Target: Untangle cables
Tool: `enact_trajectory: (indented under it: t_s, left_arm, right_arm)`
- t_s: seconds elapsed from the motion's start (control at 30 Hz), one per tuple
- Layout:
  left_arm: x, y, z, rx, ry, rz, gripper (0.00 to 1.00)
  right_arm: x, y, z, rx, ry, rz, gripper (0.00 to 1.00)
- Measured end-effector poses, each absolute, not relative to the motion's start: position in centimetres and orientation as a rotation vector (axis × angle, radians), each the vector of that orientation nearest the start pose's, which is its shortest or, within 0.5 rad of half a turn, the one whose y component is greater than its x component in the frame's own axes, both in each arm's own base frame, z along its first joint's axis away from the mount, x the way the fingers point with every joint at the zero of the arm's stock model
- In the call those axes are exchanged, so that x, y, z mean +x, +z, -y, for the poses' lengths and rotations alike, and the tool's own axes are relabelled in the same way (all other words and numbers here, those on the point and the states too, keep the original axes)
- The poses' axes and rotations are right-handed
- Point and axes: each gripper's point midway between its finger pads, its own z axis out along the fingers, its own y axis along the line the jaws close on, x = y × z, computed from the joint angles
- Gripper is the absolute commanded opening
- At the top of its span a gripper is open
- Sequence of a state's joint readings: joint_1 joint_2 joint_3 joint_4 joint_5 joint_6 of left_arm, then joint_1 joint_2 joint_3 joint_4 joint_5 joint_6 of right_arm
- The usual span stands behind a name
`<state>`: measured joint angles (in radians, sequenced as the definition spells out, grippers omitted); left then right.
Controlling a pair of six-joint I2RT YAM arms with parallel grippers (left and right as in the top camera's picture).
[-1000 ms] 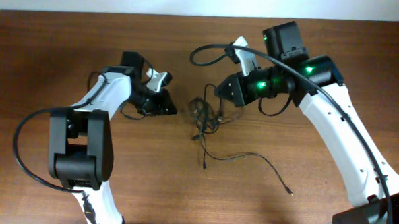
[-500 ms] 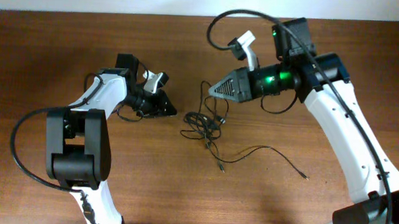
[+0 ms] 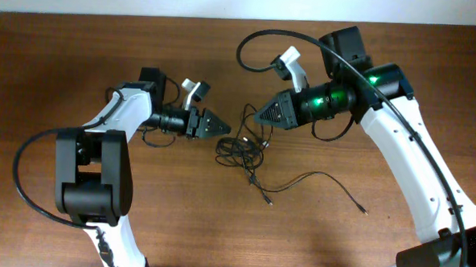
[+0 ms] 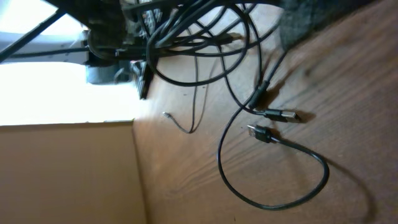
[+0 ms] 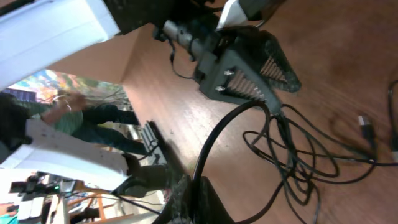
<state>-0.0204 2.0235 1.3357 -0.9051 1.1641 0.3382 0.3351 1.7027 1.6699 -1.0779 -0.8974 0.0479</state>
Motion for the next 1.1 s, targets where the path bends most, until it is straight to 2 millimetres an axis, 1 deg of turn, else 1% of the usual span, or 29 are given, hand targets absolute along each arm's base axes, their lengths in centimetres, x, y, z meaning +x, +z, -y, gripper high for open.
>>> enact_trajectory:
  t_s: [0.03,0.13,0.17,0.2,0.23,0.33,0.43,0.47,0.5,0.53,0.6,0.73,0.83,0.87,0.93,0.97,1.0,1.03,1.07,1.1]
  left_arm:
    - [35.6,10.0,16.5,0.4,-1.641,-2.482,0.84]
    - [35.1,10.0,16.5,0.253,-1.695,-2.564,0.84]
    - [34.7,10.0,16.5,0.197,-1.718,-2.599,0.84]
    - [34.1,10.0,16.5,0.119,-1.749,-2.647,0.8]
    - [33.8,10.1,16.5,0.075,-1.767,-2.674,0.79]
    - [32.6,10.2,16.9,-0.001,-1.808,-2.738,0.77]
    - [31.9,10.3,17.8,-0.04,-1.831,-2.788,0.79]
    - [31.8,10.3,17.9,-0.069,-1.836,-2.805,0.82]
    - [31.7,10.3,17.9,-0.088,-1.84,-2.816,0.82]
    - [31.3,10.4,17.8,-0.121,-1.847,-2.841,0.86]
    - [30.6,10.4,17.7,-0.185,-1.856,-2.888,0.88]
    - [29.8,10.1,17.4,-0.233,-1.816,-2.964,0.86]
    - [29.7,9.7,17.2,-0.243,-1.784,-2.99,0.86]
    - [29.7,9.7,17.2,-0.251,-1.78,-2.995,0.84]
    - [31.4,8.9,17.4,-0.263,-1.732,-2.956,0.84]
    - [32.2,8.6,17.6,-0.305,-1.714,-2.947,0.84]
    - [32.4,8.5,17.9,-0.331,-1.707,-2.951,0.84]
    - [32.6,8.4,18.8,-0.355,-1.698,-2.964,0.75]
    - [32.3,8.2,20.0,-0.367,-1.685,-2.998,0.63]
    - [32.0,8.1,20.6,-0.385,-1.673,-3.023,0.49]
  right_arm:
    - [31.8,26.2,-25.1,-0.647,1.299,-2.503,0.04]
    - [32.3,25.7,-24.6,-0.633,1.231,-2.525,0.04]
    - [32.4,25.6,-24.5,-0.63,1.219,-2.529,0.04]
    - [32.6,25.4,-24.4,-0.624,1.204,-2.533,0.04]
    - [32.6,25.4,-24.2,-0.62,1.202,-2.533,0.04]
    - [33.2,25.4,-23.5,-0.589,1.197,-2.533,0.04]
    - [33.3,25.5,-23.4,-0.584,1.196,-2.532,0.04]
    - [33.3,25.5,-23.4,-0.583,1.196,-2.533,0.04]
    - [33.3,25.5,-23.4,-0.584,1.196,-2.532,0.04]
    - [33.3,25.5,-23.3,-0.583,1.195,-2.531,0.04]
    - [33.5,25.5,-23.0,-0.57,1.191,-2.532,0.04]
    - [34.3,25.4,-21.8,-0.524,1.174,-2.534,0.04]
    - [34.5,25.4,-21.6,-0.515,1.168,-2.535,0.04]
    - [34.4,25.4,-21.6,-0.514,1.169,-2.537,0.04]
    - [34.4,25.3,-21.6,-0.513,1.169,-2.539,0.04]
    - [34.4,25.3,-21.6,-0.512,1.169,-2.542,0.04]
    - [34.4,25.3,-21.5,-0.512,1.169,-2.542,0.04]
    - [34.4,25.3,-21.5,-0.512,1.17,-2.543,0.04]
    - [34.4,25.3,-21.5,-0.511,1.17,-2.544,0.04]
    - [34.4,25.3,-21.5,-0.511,1.17,-2.544,0.04]
